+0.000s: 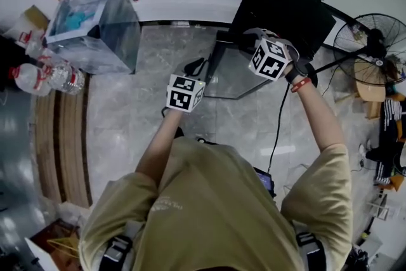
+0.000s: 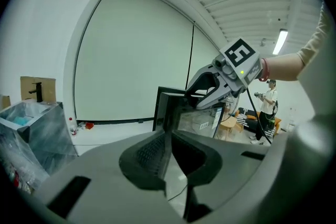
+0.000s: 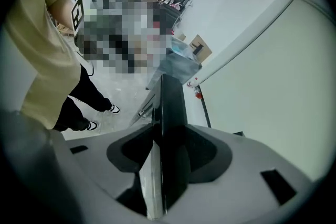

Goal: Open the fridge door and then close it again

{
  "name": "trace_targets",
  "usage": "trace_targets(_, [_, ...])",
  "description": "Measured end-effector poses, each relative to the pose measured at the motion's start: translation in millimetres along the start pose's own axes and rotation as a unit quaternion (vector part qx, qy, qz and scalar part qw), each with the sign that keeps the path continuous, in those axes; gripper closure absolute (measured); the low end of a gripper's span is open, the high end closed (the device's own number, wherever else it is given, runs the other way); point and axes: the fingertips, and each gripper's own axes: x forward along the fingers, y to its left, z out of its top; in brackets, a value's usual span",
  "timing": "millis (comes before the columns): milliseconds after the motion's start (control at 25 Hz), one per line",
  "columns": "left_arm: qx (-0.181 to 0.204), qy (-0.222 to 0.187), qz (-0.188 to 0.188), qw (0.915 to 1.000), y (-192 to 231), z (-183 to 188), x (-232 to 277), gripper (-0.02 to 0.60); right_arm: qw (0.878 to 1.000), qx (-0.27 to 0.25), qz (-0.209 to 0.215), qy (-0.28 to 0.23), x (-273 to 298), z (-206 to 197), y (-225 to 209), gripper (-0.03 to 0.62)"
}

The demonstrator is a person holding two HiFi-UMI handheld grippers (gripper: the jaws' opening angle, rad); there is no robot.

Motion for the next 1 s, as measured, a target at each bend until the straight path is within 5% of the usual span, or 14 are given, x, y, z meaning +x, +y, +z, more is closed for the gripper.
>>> trace_targets(1000, [0.048,0.039,-0.146,0.9873,57.4,48.3,99.9,0.532,0.990,0.115,-0.036,0.075,46.6,-19.7,-81.4,0.385])
